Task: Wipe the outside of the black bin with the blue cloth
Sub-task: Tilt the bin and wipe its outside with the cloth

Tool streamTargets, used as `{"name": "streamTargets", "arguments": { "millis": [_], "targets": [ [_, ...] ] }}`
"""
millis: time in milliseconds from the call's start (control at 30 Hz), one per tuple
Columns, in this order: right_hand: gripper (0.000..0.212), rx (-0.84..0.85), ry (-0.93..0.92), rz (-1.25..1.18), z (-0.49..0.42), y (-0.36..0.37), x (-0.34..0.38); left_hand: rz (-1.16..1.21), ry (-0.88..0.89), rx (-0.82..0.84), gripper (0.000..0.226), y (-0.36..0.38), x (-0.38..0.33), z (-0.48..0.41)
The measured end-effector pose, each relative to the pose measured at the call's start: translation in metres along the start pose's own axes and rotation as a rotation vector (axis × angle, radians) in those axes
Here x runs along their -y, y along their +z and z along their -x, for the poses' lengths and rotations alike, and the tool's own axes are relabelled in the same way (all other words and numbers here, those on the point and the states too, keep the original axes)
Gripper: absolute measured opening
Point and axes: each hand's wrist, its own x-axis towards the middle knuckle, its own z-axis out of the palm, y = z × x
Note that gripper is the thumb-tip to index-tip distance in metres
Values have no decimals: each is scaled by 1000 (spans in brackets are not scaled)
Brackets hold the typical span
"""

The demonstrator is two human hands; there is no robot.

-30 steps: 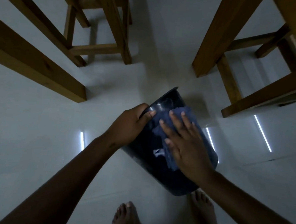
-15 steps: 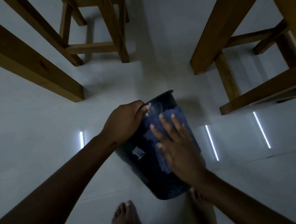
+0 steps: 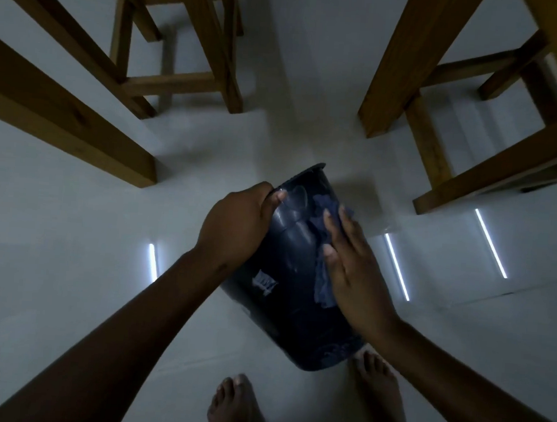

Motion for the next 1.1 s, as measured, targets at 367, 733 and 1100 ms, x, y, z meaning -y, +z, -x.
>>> {"name": "streamTargets", "arguments": {
  "millis": [367,733,1100],
  "targets": [
    [51,17,-72,124,3,1,9,0,-16,-10,44,3,-2,-4],
    [51,38,-191,246,-4,1,19,279,-48,239,27,-14,8,-7],
    [50,63,-258,305,29,9,22,82,98,53,29,1,10,10]
  ]
}}
